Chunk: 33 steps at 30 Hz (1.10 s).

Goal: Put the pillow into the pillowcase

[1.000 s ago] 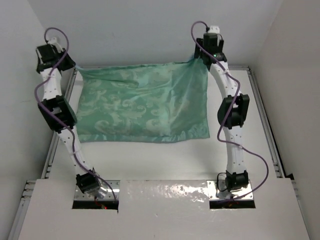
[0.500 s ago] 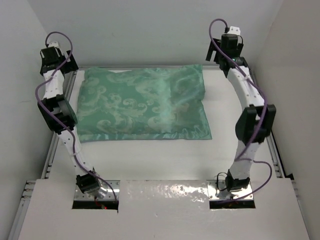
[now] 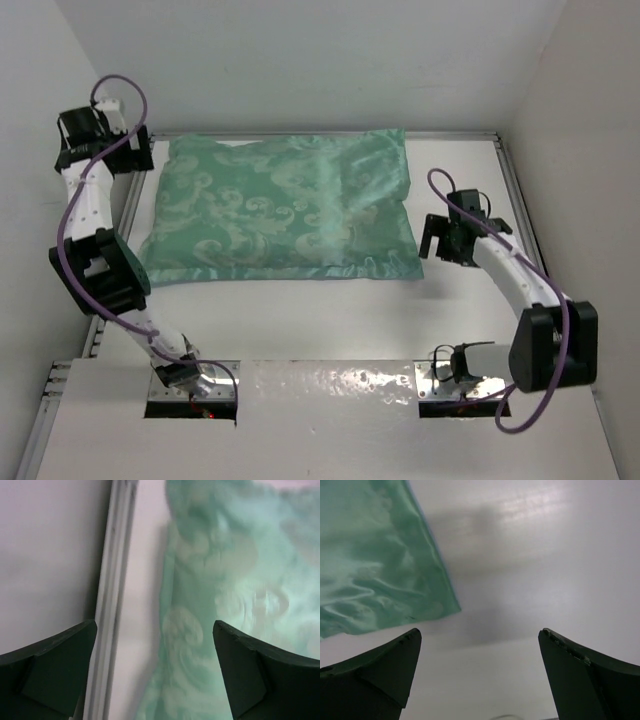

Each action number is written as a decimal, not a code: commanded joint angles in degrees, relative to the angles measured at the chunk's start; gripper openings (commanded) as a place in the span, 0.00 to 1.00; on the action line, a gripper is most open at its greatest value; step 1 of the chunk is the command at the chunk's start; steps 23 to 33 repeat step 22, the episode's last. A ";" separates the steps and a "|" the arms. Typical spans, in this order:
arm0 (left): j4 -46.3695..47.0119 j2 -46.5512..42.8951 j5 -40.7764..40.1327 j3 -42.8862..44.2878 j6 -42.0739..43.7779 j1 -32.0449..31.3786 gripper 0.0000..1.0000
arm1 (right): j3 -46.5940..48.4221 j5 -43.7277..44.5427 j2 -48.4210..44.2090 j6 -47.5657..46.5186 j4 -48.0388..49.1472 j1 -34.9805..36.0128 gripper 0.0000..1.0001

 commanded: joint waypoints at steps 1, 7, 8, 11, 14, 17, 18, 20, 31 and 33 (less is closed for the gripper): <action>-1.50 -7.29 -0.08 -11.06 5.53 0.53 1.00 | -3.15 4.03 -7.16 6.52 0.49 -0.05 0.99; -0.60 -11.97 -3.26 -26.36 6.33 0.53 1.00 | -6.22 0.27 -10.67 6.35 -1.98 -0.05 0.99; -0.52 -12.14 -2.90 -27.16 5.46 0.53 1.00 | -7.10 -0.79 -11.64 6.79 0.38 -0.05 0.99; 0.71 -13.02 -1.14 -30.07 3.09 0.45 1.00 | -10.97 -3.69 -15.93 8.20 4.86 -0.05 0.99; 2.38 -13.11 -1.23 -31.83 1.32 0.53 1.00 | -13.96 -3.52 -18.49 9.43 7.51 -0.05 0.99; 1.77 -12.24 -2.11 -31.48 0.79 0.53 1.00 | -14.32 -3.26 -19.55 9.17 7.52 -0.05 0.99; 1.51 -12.15 -2.11 -31.39 0.79 0.53 1.00 | -14.49 -3.17 -19.99 9.17 7.61 -0.05 0.99; 1.42 -12.32 -2.28 -31.65 0.88 0.45 1.00 | -16.85 -3.43 -23.14 8.73 9.96 -0.05 0.99; 1.68 -12.58 -2.20 -32.18 0.79 0.53 1.00 | -19.92 -2.04 -27.36 9.60 13.83 -0.05 0.99; 1.68 -12.58 -2.20 -32.18 0.79 0.53 1.00 | -19.92 -2.04 -27.36 9.60 13.83 -0.05 0.99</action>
